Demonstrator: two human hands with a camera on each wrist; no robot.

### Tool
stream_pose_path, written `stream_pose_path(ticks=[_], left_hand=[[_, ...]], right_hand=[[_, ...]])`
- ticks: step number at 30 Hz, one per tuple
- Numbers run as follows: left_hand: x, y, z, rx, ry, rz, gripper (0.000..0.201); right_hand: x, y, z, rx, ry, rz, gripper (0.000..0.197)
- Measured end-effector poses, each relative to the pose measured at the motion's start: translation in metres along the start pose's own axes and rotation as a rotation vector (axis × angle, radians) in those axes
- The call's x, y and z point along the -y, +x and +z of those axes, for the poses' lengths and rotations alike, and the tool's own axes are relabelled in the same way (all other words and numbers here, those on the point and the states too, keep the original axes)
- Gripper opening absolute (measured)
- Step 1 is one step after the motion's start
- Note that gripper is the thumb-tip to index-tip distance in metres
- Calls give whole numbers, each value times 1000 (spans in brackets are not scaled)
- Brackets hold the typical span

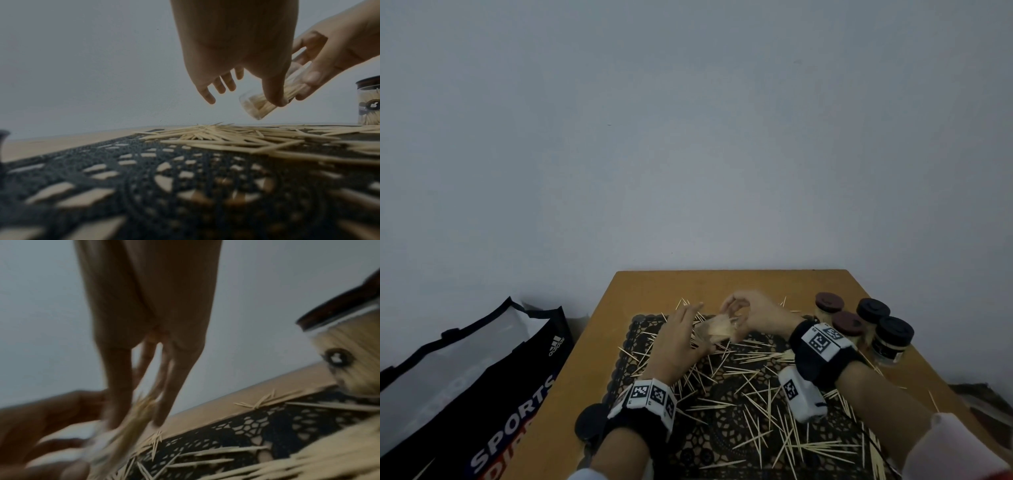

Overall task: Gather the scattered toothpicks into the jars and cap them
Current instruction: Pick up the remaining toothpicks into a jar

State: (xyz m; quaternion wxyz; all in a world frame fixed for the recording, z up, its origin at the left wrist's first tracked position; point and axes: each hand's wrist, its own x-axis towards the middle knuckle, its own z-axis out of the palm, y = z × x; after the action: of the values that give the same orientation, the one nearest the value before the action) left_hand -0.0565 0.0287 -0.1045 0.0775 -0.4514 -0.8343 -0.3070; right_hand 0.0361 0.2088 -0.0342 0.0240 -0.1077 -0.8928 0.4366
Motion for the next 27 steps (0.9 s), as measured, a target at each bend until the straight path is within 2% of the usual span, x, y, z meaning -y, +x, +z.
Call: stream_pose_path(ticks=[10, 16, 20, 23, 25, 27], left_hand=[[2, 0, 2, 26, -33, 44, 73], [2, 1, 2, 9, -26, 105, 61], [2, 1, 1, -3, 17, 61, 56], [1, 1, 0, -5, 38, -26, 55], [1, 0, 0, 9, 50, -46, 54], [2, 0, 1, 25, 58, -55, 54]], right_hand=[[-6, -8, 3, -4, 103, 4, 53], [-6, -11, 5, 58, 193, -27, 54], [-11, -13, 0, 124, 268, -30, 55], [-21, -13, -6, 131, -79, 34, 58], [-32, -14, -3, 217, -443, 119, 77], [-41, -16, 3, 292, -660, 172, 98]])
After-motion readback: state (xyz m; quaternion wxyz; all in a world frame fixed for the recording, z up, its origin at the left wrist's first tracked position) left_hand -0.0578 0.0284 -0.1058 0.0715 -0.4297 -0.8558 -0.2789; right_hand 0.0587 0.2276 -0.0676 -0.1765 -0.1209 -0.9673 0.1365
